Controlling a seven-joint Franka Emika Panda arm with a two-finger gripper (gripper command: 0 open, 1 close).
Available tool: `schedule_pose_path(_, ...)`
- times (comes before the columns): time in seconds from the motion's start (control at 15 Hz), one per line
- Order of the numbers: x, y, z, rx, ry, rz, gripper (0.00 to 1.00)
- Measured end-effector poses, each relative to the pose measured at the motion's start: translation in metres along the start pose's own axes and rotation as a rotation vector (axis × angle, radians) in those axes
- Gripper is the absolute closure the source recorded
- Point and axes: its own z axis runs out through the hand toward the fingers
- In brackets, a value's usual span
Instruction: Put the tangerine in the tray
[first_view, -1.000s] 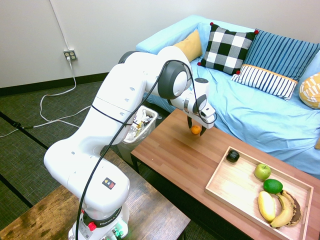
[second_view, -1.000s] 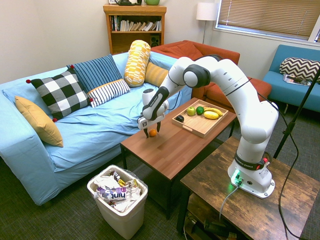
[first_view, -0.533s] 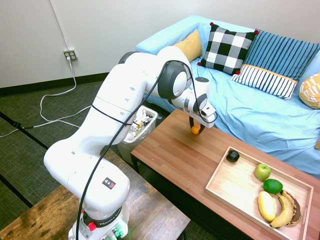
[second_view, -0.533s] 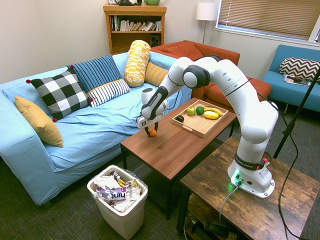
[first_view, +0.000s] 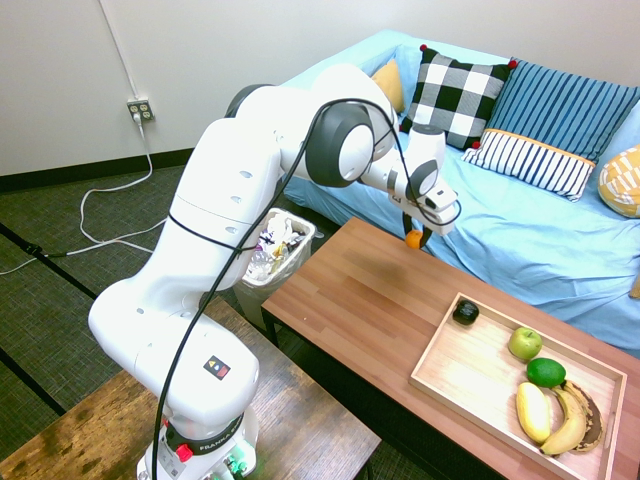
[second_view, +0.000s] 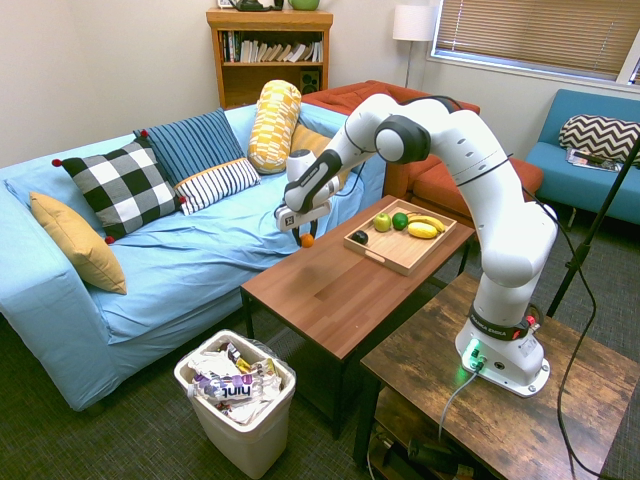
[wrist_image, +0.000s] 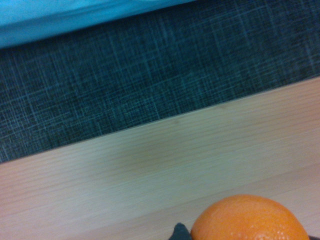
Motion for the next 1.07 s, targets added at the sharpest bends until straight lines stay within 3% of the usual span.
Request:
schedule_pose_path(0.2,0.044,0.040,-0.040,-0.013,0.041,0.067,1.00)
schedule_pose_path(0.4,0.089,0.103,-0.053,-0.062,0.080,0.157,1.00)
schedule_pose_path(0.67,0.122,0.179,-0.042,-0.137,0.074,0.256,1.00)
schedule_pose_path(1.07,0.124,0.268,0.001,-0.223,0.037,0.346,1.00)
